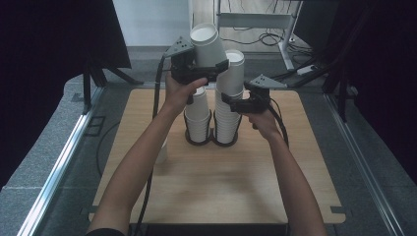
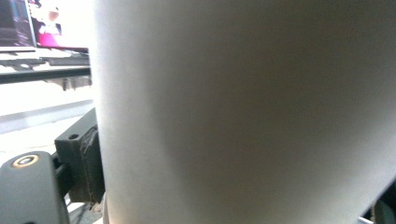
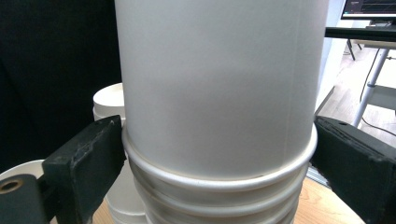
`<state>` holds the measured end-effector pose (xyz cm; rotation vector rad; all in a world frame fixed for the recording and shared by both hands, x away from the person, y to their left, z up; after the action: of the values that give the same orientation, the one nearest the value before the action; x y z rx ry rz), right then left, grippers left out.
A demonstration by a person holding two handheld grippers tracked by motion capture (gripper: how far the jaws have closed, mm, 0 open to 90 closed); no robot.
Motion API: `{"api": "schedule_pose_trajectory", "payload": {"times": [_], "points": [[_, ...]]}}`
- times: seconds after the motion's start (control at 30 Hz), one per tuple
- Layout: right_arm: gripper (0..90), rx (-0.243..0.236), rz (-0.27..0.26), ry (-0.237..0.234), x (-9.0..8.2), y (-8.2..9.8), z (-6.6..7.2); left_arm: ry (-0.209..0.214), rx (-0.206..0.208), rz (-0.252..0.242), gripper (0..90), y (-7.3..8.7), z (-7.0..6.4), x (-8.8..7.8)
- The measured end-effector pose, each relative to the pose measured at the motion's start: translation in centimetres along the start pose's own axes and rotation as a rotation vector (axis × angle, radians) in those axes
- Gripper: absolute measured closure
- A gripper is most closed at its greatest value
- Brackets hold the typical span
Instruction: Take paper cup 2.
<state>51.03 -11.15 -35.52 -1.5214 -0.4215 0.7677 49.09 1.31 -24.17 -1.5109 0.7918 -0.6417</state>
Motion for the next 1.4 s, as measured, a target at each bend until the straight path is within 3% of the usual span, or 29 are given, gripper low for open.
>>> {"api": "schedule_pose_trajectory", "payload": {"times": [0.7,0.97,1.4], "points": [[7.6,-0.01,-0.014,0.023,-1.9,0.0,0.0,0.004,0.006,-0.004,12.4,0.6,-0.7,-3.1],[8.0,-0.009,-0.025,0.031,-3.6,0.7,0.2,0.016,-0.001,0.008,12.3,2.7,-1.6,-3.9],[8.8,-0.043,-0.039,0.046,-7.3,2.9,0.4,0.045,0.034,0.06,12.2,7.1,-4.1,-3.9]]}}
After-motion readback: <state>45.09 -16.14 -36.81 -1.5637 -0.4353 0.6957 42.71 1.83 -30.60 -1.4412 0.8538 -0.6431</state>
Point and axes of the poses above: each handheld gripper's, and its own axes: x roughly forward along the jaws, y roughly out of its underside, z roughly to its left, the point moved 8 cm from there along x, roughly forward along the jaws, and after that the axes turned 1 degree about y, right-handed, at the moved point
